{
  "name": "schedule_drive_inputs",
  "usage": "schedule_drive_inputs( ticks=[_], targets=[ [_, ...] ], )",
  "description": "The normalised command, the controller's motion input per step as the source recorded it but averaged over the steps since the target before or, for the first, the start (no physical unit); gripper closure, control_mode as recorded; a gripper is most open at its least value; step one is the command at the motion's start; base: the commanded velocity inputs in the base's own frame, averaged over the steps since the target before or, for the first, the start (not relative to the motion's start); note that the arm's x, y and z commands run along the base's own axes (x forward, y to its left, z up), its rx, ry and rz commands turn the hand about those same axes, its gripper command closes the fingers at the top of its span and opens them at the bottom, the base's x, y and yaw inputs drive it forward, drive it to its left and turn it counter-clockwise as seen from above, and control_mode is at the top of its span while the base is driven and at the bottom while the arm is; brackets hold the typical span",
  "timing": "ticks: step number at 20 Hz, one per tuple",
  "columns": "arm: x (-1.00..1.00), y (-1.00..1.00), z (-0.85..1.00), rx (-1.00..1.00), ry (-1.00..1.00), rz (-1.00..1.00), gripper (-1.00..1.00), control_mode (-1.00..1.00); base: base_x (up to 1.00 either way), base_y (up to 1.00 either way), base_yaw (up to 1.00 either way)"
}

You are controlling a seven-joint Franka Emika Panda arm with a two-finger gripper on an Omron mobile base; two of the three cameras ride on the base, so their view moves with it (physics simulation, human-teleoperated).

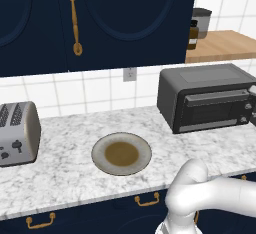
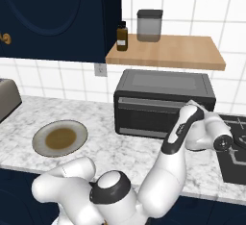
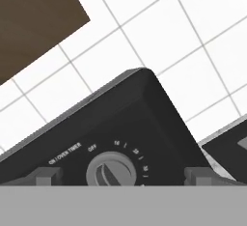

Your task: Pick up the kebab skewer and baguette bread, and place them inside the toaster oven. Close the toaster oven door and start by setting the timer.

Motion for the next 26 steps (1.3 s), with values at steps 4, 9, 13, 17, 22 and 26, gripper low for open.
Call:
schedule_drive_inputs(
  ticks=[4, 9, 13, 17, 22, 26],
  targets=[
    [0.02, 0.03, 0.0, 0.0, 0.0, 0.0, -1.0, -1.0, 0.0, 0.0, 0.0],
    [0.0, 0.08, 0.0, 0.0, 0.0, 0.0, -1.0, -1.0, 0.0, 0.0, 0.0],
    [0.0, 0.08, 0.0, 0.0, 0.0, 0.0, -1.0, -1.0, 0.0, 0.0, 0.0],
    [0.08, 0.01, 0.0, 0.0, 0.0, 0.0, -1.0, -1.0, 0.0, 0.0, 0.0],
    [0.11, 0.0, 0.0, 0.0, 0.0, 0.0, -1.0, -1.0, 0.0, 0.0, 0.0],
    [0.0, 0.0, 0.0, 0.0, 0.0, 0.0, 1.0, -1.0, 0.0, 0.0, 0.0]
  ],
)
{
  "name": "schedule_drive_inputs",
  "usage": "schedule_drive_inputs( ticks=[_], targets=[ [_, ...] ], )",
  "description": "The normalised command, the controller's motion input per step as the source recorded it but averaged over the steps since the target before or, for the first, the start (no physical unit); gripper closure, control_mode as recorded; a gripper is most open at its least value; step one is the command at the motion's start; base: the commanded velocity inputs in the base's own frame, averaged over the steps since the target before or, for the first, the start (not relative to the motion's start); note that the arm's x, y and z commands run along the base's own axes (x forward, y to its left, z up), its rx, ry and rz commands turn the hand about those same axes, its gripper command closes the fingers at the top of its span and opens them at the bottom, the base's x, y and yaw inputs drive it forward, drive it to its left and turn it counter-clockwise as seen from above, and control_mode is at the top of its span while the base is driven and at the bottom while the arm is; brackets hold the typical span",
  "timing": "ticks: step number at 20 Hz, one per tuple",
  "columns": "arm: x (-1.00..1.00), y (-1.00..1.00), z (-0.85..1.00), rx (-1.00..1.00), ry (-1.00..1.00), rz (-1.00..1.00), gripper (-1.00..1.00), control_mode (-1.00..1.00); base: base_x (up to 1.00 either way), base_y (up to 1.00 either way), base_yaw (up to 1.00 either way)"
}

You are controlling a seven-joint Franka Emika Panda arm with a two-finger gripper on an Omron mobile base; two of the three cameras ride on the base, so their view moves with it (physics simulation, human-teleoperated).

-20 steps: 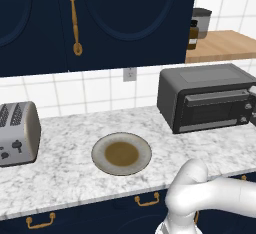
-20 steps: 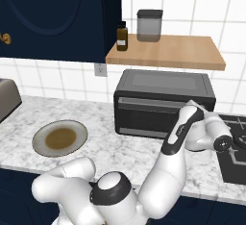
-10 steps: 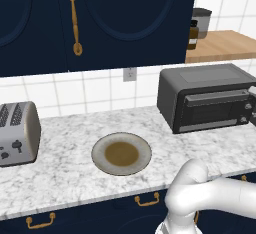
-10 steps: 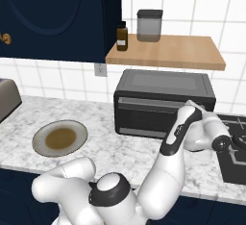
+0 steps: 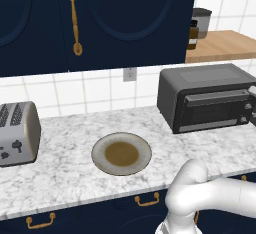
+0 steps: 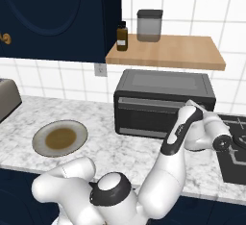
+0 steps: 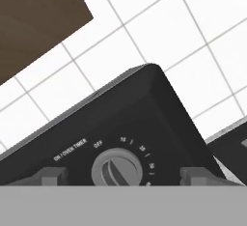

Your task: Pick up the kebab skewer and baguette bread, and place them inside the toaster oven. Close the toaster oven door and start by setting the timer.

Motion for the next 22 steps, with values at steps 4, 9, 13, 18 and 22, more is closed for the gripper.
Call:
schedule_drive_inputs(
  ticks=[4, 9, 13, 18, 22],
  targets=[
    [0.0, 0.0, 0.0, 0.0, 0.0, 0.0, 1.0, -1.0, 0.0, 0.0, 0.0],
    [0.0, 0.0, 0.0, 0.0, 0.0, 0.0, 1.0, -1.0, 0.0, 0.0, 0.0],
    [0.0, 0.0, 0.0, 0.0, 0.0, 0.0, 1.0, -1.0, 0.0, 0.0, 0.0],
    [-0.01, 0.0, 0.0, 0.09, -0.01, 0.0, 1.0, -1.0, 0.0, 0.0, 0.0],
    [0.0, 0.0, 0.0, 0.19, 0.0, 0.0, 1.0, -1.0, 0.0, 0.0, 0.0]
  ],
)
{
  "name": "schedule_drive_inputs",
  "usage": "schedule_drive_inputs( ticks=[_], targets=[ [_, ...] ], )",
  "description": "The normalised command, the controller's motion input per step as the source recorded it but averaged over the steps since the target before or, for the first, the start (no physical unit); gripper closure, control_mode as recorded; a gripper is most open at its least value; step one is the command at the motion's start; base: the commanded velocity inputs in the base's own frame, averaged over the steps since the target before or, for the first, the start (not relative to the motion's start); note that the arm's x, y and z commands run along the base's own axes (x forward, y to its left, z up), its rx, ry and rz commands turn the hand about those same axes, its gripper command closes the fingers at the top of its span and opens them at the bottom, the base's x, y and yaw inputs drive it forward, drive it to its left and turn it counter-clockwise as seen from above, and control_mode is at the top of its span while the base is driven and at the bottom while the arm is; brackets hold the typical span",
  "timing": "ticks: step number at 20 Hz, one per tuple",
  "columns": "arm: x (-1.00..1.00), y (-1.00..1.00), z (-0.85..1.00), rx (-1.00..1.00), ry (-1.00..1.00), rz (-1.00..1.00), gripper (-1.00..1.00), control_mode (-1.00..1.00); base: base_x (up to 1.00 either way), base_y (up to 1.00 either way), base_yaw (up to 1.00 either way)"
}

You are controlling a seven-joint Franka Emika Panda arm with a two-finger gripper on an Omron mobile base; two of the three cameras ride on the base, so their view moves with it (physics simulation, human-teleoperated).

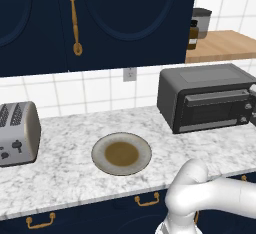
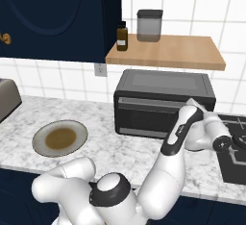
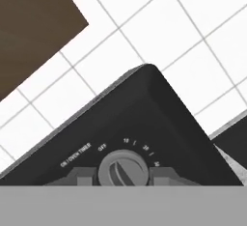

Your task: Pick up the kebab skewer and baguette bread, and place them inside the toaster oven. Close the toaster oven door and start by setting the timer.

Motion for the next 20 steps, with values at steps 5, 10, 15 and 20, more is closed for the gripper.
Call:
schedule_drive_inputs(
  ticks=[5, 10, 15, 20],
  targets=[
    [0.0, 0.0, 0.0, 0.23, 0.0, 0.0, 1.0, -1.0, 0.0, 0.0, 0.0],
    [0.0, -0.01, 0.0, 0.25, 0.0, 0.0, 1.0, -1.0, 0.0, 0.0, 0.0],
    [-0.01, -0.01, 0.0, 0.25, 0.0, -0.01, 1.0, -1.0, 0.0, 0.0, 0.0],
    [0.0, 0.0, 0.0, 0.23, 0.0, -0.04, 1.0, -1.0, 0.0, 0.0, 0.0]
  ],
)
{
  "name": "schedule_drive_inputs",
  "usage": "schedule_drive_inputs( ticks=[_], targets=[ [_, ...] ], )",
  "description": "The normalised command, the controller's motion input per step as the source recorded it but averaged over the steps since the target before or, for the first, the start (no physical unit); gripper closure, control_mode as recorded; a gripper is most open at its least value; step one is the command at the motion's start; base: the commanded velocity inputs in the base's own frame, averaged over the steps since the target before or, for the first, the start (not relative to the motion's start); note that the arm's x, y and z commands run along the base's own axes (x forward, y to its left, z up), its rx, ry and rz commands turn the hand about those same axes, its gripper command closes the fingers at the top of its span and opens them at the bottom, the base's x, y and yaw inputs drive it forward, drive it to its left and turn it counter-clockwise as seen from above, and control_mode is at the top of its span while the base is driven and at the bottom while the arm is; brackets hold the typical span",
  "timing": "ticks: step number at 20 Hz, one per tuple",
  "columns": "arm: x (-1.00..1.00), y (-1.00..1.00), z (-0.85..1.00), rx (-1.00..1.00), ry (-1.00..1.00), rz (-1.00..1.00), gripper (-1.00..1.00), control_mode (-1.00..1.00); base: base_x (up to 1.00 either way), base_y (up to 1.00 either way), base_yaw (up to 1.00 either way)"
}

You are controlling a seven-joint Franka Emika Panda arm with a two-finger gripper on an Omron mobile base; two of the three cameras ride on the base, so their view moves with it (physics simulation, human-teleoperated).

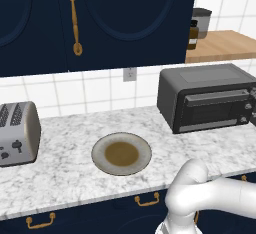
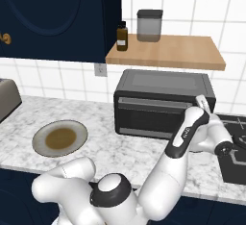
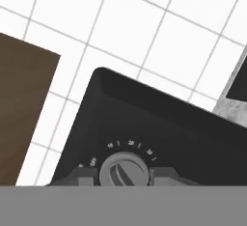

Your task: Pick up the kebab skewer and baguette bread, and place them inside the toaster oven. Close the toaster oven door and start by setting the timer.

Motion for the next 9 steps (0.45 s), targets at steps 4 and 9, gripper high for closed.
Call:
schedule_drive_inputs(
  ticks=[4, 9],
  targets=[
    [0.0, 0.0, 0.0, 0.24, 0.0, -0.04, 1.0, -1.0, 0.0, 0.0, 0.0],
    [0.0, 0.0, 0.0, 0.24, 0.0, -0.06, 1.0, -1.0, 0.0, 0.0, 0.0]
  ],
)
